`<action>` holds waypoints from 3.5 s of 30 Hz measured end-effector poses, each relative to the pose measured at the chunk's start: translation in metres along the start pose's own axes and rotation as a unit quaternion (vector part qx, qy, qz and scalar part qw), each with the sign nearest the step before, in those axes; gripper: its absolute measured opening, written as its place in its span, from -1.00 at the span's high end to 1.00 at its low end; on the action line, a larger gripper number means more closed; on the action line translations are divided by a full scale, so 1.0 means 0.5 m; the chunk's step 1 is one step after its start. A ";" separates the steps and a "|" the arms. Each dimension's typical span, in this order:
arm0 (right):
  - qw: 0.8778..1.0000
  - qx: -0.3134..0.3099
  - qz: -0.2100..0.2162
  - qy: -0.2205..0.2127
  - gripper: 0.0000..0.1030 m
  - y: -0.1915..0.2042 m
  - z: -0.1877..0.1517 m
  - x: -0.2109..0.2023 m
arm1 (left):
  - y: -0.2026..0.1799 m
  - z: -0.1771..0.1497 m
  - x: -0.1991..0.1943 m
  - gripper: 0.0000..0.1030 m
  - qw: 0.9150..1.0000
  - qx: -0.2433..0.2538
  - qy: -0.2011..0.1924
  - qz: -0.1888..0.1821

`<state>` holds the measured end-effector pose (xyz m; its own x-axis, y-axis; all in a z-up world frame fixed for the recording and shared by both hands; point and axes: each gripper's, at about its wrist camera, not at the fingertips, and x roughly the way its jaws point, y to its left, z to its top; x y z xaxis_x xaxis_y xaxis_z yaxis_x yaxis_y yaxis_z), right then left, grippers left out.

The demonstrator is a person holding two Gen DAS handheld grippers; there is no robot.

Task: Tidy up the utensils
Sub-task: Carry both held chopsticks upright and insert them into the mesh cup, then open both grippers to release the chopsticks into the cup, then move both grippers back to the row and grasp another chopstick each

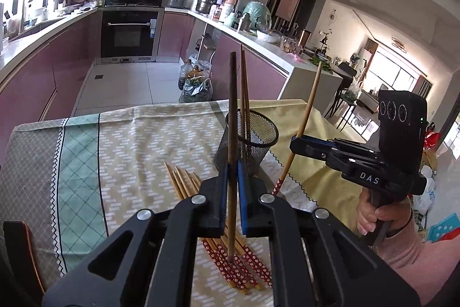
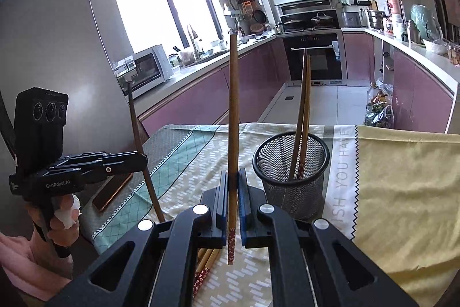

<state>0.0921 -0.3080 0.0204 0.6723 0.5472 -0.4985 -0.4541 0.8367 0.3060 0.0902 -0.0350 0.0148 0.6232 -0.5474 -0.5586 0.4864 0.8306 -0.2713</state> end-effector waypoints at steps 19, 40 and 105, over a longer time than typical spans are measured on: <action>0.995 -0.034 -0.044 -0.081 0.89 -0.037 0.132 -0.055 | -0.070 0.184 0.005 0.86 0.994 0.017 -0.101 -0.035; 0.995 -0.022 -0.084 0.056 0.89 -0.101 0.107 0.108 | -0.072 0.170 0.225 0.86 0.997 0.067 0.047 0.016; 0.985 -0.028 -0.030 0.166 0.28 0.050 -0.156 0.182 | 0.089 -0.161 0.212 -0.10 0.981 0.011 0.124 0.148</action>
<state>0.0963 -0.2387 -0.0803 0.4755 0.4524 -0.7545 -0.4571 0.8598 0.2275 0.1286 -0.0479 -0.1197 0.5724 -0.2390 -0.7843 0.3224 0.9451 -0.0527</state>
